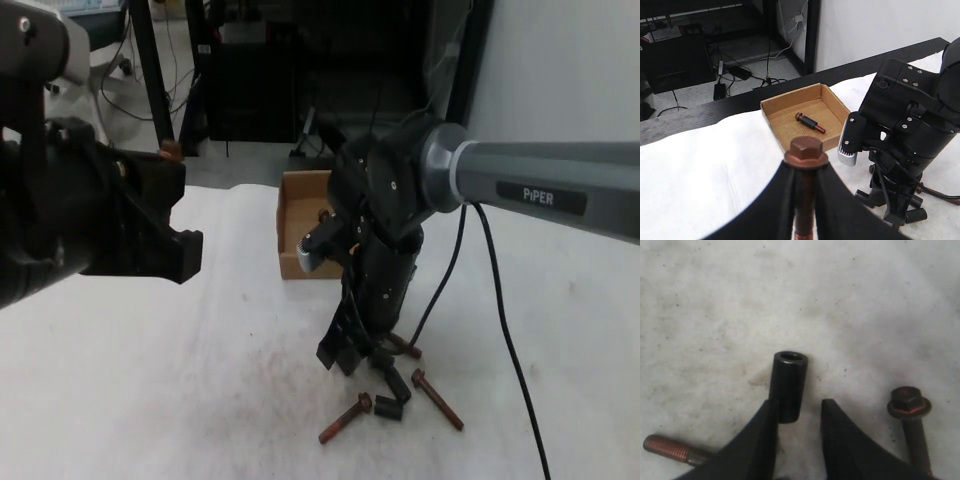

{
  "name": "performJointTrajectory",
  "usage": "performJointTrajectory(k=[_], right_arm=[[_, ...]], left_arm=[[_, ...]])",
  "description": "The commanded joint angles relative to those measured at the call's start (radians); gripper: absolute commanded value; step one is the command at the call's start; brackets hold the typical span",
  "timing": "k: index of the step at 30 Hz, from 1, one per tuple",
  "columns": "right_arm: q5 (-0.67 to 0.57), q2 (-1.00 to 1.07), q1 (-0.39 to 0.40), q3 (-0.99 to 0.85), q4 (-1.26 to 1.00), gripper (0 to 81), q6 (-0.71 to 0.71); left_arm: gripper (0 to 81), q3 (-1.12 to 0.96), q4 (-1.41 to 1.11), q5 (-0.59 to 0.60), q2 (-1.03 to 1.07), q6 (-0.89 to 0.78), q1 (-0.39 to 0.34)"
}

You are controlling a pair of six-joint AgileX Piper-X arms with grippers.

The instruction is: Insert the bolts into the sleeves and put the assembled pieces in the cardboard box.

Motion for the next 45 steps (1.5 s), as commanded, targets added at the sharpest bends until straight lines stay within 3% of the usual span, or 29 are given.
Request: performJointTrajectory(k=[1,14,45], right_arm=[[0.001,-0.007,0.002,-0.008,0.002,27.9,-0.008],[-0.006,-0.007,0.046,-0.008,-0.106,27.9,-0.008],[0.002,-0.007,0.044,0.069,-0.136,27.9,-0.07]], left_arm=[[0.2,-0.004,-0.006,-0.006,-0.012,0.0,0.0],[0.2,-0.004,-0.006,-0.006,-0.012,0.0,0.0],[0.2,-0.004,-0.006,-0.006,-0.012,0.0,0.0]])
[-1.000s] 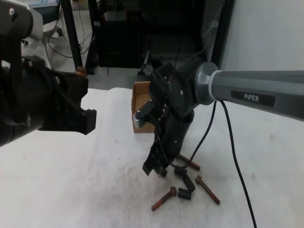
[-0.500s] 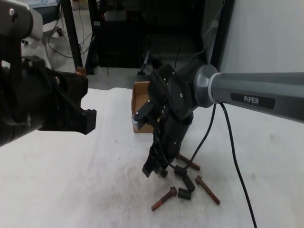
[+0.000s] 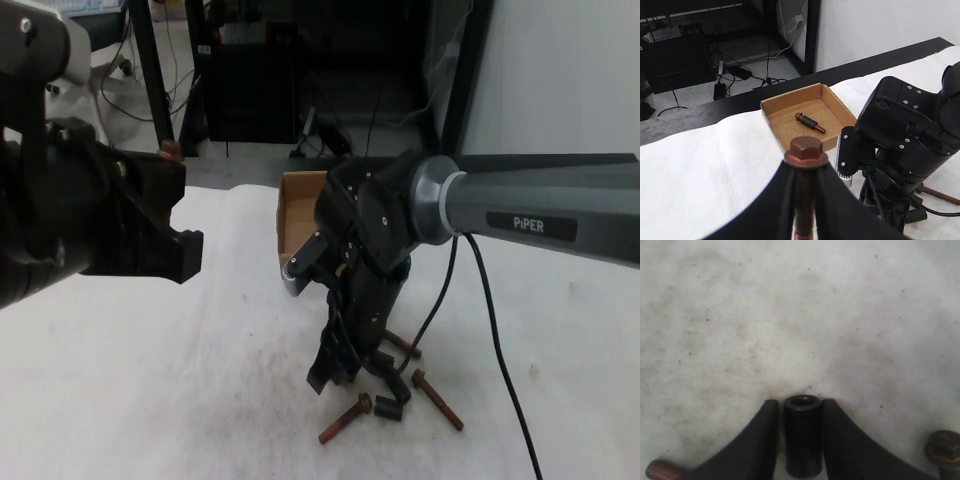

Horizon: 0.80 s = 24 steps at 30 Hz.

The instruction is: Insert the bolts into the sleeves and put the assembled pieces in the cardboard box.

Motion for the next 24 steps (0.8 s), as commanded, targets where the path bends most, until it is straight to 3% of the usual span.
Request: performJointTrajectory(k=[1,9,24], right_arm=[[-0.006,-0.004,-0.001,0.001,0.006,27.9,-0.012],[0.04,-0.004,-0.007,0.001,0.068,27.9,-0.088],[0.04,-0.004,-0.009,0.001,0.03,27.9,-0.09]], left_arm=[[0.2,-0.004,-0.006,-0.006,-0.012,0.0,0.0],[0.2,-0.004,-0.006,-0.006,-0.012,0.0,0.0],[0.2,-0.004,-0.006,-0.006,-0.012,0.0,0.0]])
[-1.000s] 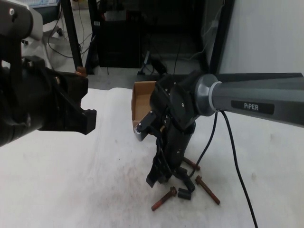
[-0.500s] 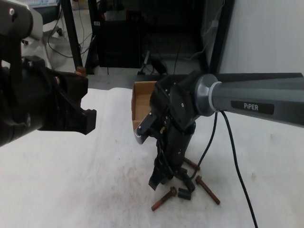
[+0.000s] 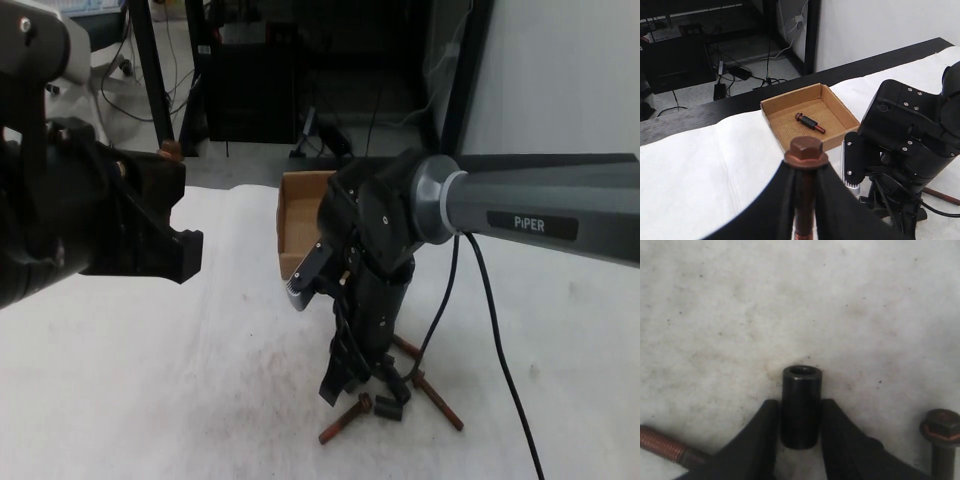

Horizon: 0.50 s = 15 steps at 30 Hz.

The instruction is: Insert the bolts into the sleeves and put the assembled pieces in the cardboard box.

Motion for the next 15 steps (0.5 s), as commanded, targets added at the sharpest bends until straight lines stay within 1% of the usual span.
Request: performJointTrajectory(k=[1,11,13,15], right_arm=[[0.006,-0.004,-0.007,0.001,-0.042,27.9,-0.013],[0.006,-0.004,-0.008,0.001,-0.047,27.6,-0.013],[0.006,-0.004,-0.008,0.001,-0.045,22.5,-0.013],[0.006,-0.004,-0.008,0.001,-0.034,9.1,-0.013]], left_arm=[[0.2,-0.004,-0.006,-0.006,-0.012,0.0,0.0],[0.2,-0.004,-0.006,-0.006,-0.012,0.0,0.0],[0.2,-0.004,-0.006,-0.006,-0.012,0.0,0.0],[0.2,-0.004,-0.006,-0.006,-0.012,0.0,0.0]])
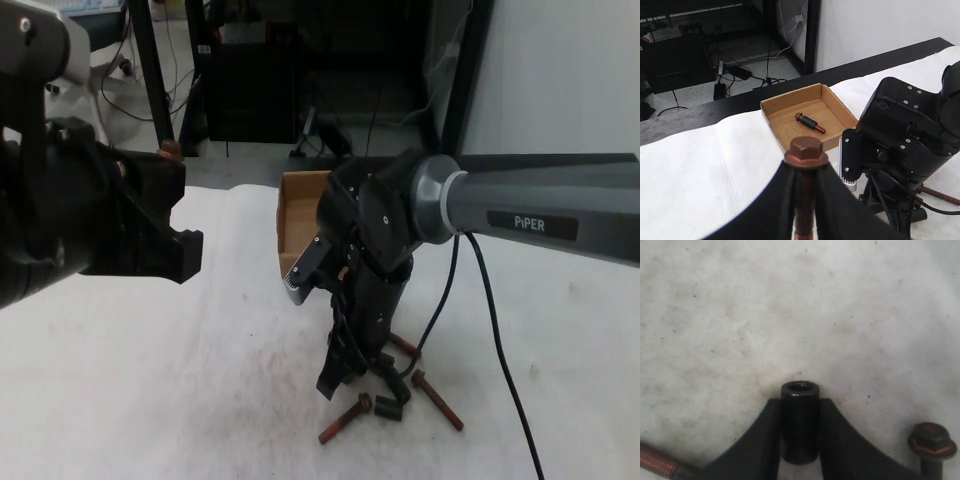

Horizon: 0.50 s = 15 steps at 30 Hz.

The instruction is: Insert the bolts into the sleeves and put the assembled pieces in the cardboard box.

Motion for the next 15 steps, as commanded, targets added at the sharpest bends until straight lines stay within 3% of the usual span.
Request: performJointTrajectory(k=[1,8,11,15], right_arm=[[0.001,-0.004,-0.006,0.001,0.014,0.9,-0.012],[-0.035,-0.048,-0.021,0.0,0.018,0.3,0.157],[-0.217,-0.127,-0.049,0.0,-0.021,0.3,0.243],[-0.39,-0.267,-0.093,0.0,-0.128,0.3,0.306]], left_arm=[[0.2,-0.004,-0.006,-0.006,-0.012,0.0,0.0],[0.2,-0.004,-0.022,-0.006,-0.012,0.0,0.0],[0.2,-0.007,-0.089,0.013,-0.012,0.0,0.0],[0.2,-0.007,-0.278,0.149,-0.012,-0.029,0.0]])
